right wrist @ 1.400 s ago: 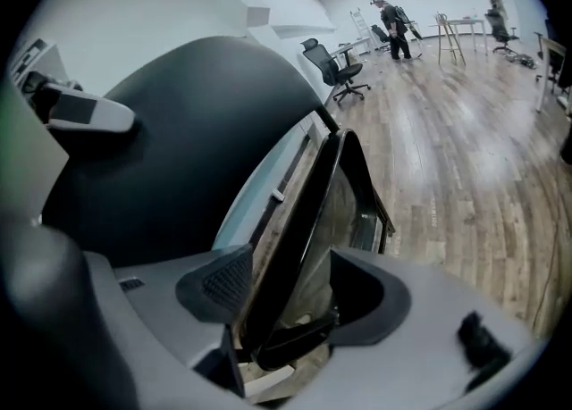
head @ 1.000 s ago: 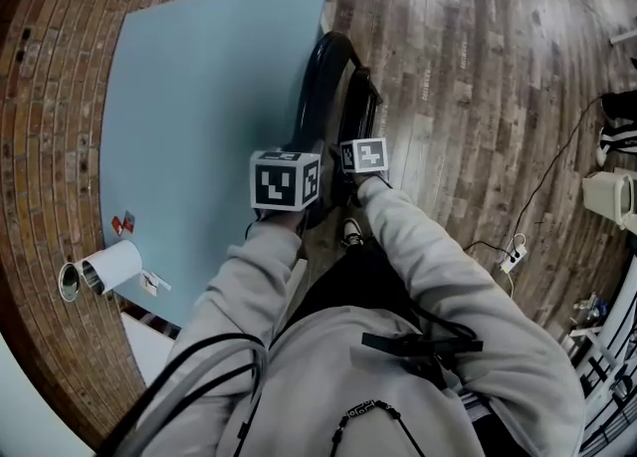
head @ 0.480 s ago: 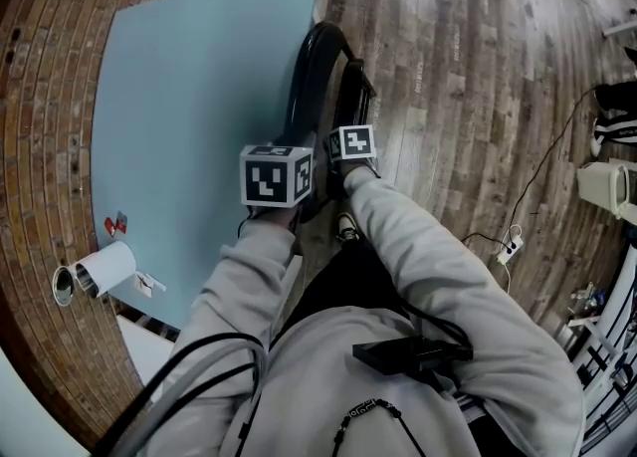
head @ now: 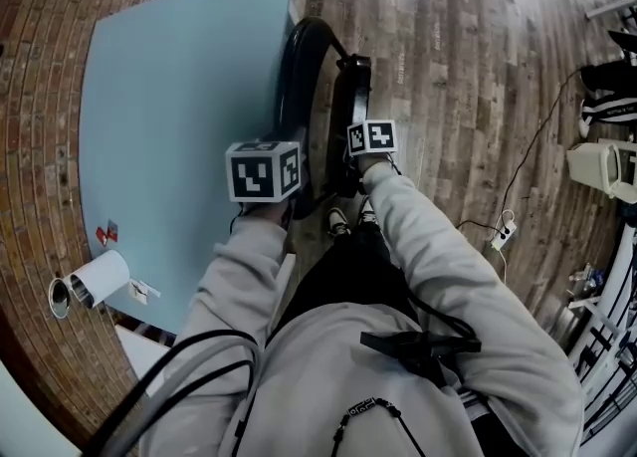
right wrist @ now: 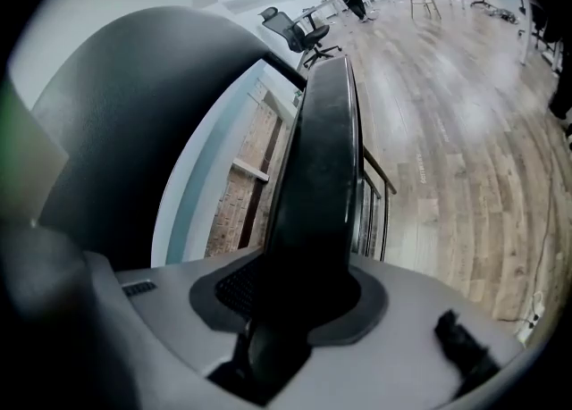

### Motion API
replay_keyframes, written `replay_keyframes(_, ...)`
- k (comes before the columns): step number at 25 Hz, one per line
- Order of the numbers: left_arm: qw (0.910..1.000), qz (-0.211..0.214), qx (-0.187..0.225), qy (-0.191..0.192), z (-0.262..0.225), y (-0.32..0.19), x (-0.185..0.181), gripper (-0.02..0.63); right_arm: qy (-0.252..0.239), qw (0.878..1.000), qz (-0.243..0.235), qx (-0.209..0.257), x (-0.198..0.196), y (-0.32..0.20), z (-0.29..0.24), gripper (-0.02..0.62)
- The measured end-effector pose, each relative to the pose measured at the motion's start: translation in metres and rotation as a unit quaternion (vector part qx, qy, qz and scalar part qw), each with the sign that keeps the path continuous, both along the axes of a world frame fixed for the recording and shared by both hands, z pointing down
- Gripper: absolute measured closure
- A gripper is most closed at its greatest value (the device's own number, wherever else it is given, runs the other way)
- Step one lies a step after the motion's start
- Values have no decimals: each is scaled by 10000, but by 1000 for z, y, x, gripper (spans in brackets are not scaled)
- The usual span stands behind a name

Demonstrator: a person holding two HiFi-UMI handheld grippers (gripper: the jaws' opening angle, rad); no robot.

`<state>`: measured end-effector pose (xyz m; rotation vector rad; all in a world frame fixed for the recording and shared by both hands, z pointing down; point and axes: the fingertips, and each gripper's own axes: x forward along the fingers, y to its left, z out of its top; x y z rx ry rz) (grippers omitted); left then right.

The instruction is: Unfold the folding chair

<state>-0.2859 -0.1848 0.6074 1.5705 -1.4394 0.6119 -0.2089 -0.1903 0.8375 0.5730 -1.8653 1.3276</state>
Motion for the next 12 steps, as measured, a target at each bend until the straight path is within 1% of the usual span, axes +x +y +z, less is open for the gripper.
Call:
replay_keyframes(3, 10000, 5, 37, 26, -1, -2, 6, 554, -108, 9999, 54, -114, 24, -3, 4, 457)
replay_keyframes(7, 9999, 91, 65, 96, 5, -8, 18, 553, -172, 9993, 255, -197, 64, -14, 12, 456)
replay_keyframes(12, 9995, 257, 55, 149, 8, -12, 39, 552, -601, 9975, 312, -219, 99, -14, 18, 453)
